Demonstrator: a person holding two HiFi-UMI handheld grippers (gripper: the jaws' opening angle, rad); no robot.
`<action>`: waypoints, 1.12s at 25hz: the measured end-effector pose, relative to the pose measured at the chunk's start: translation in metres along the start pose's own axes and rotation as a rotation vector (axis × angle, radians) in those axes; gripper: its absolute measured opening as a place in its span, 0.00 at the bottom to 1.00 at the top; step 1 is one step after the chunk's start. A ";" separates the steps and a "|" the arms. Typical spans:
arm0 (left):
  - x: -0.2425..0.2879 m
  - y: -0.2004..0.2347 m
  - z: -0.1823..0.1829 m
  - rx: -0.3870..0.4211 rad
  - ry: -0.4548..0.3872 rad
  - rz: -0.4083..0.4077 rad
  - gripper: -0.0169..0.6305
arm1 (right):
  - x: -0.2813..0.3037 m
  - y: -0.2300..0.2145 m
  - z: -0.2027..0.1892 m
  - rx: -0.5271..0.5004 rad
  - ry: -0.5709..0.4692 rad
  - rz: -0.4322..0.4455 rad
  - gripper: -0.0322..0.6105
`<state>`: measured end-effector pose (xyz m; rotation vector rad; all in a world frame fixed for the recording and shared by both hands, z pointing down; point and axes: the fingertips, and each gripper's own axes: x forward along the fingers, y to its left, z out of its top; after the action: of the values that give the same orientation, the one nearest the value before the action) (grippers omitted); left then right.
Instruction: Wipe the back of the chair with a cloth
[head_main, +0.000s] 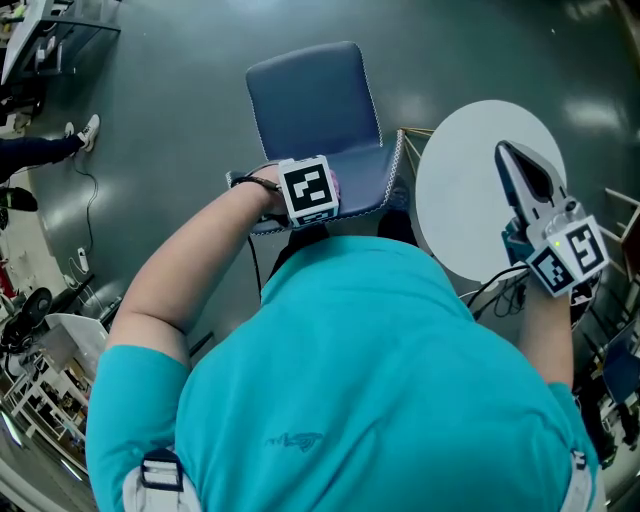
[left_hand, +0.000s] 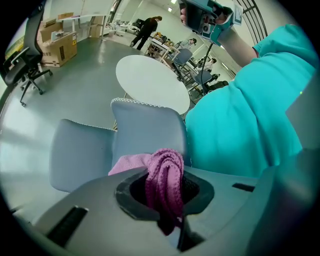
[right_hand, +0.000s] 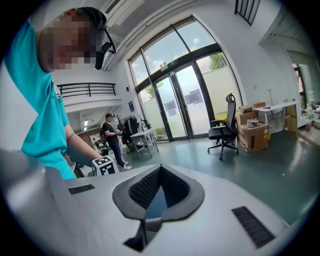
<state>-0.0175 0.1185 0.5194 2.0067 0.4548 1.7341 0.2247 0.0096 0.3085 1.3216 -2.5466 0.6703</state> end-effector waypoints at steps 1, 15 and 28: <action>-0.001 0.000 0.003 0.008 0.004 0.000 0.12 | -0.002 -0.001 0.000 0.002 -0.002 -0.005 0.04; 0.005 0.004 0.073 0.072 -0.026 -0.012 0.12 | -0.035 -0.027 -0.008 0.035 -0.029 -0.076 0.04; -0.019 0.024 0.148 0.038 -0.329 0.083 0.12 | -0.018 -0.017 -0.007 -0.001 -0.010 -0.029 0.04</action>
<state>0.1249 0.0707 0.4995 2.3116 0.2996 1.4088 0.2488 0.0178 0.3132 1.3620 -2.5308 0.6588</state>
